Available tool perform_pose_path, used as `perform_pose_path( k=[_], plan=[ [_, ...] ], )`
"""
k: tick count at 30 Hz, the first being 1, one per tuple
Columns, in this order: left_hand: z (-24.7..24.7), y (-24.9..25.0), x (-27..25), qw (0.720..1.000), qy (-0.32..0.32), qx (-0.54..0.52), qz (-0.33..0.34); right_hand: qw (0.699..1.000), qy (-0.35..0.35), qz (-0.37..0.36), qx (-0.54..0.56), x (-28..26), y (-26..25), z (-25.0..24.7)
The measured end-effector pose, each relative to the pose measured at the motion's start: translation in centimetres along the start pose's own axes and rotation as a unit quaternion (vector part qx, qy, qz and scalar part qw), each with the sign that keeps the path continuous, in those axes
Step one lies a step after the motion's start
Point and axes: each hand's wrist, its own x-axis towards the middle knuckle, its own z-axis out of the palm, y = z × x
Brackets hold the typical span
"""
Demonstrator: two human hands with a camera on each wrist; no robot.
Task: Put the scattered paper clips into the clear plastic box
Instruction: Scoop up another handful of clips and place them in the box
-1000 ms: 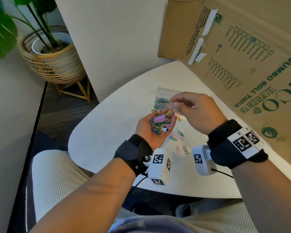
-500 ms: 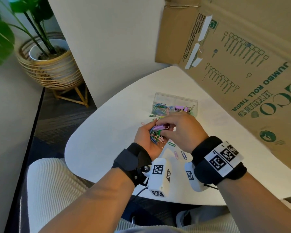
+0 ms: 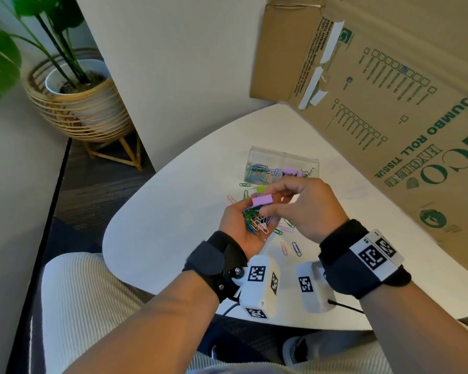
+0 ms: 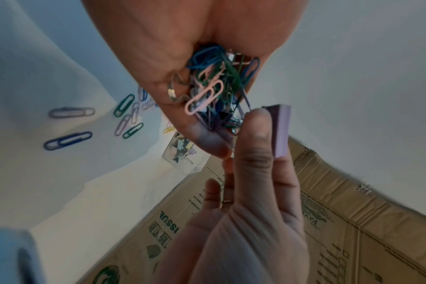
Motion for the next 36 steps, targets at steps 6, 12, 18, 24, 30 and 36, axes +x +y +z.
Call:
perform_pose_path(
  k=[6,12,18,24,30,36],
  plan=[
    [-0.4,0.0,0.2,0.999,0.012,-0.038,-0.006,0.998,0.025,-0.014,0.051,-0.2,-0.1,-0.6],
    [-0.8,0.5,0.6,0.999,0.019,-0.045,-0.010,0.979,0.130,0.042,0.152,0.8,0.8,-1.5],
    [-1.8,0.5,0.7,0.998,0.022,-0.053,-0.019,0.955,0.181,0.158,0.174,3.1,3.8,-2.9],
    [-1.8,0.4,0.4,0.998,0.029,-0.050,-0.020,0.936,0.196,0.189,0.224,7.0,3.1,-4.9],
    [-1.5,0.6,0.3,0.998,0.042,-0.039,-0.002,0.955,0.162,0.204,0.139,6.7,1.9,-3.9],
    [-1.0,0.9,0.2,0.998,0.057,-0.026,0.013,0.997,-0.037,0.053,-0.052,2.9,-1.4,-0.4]
  ],
)
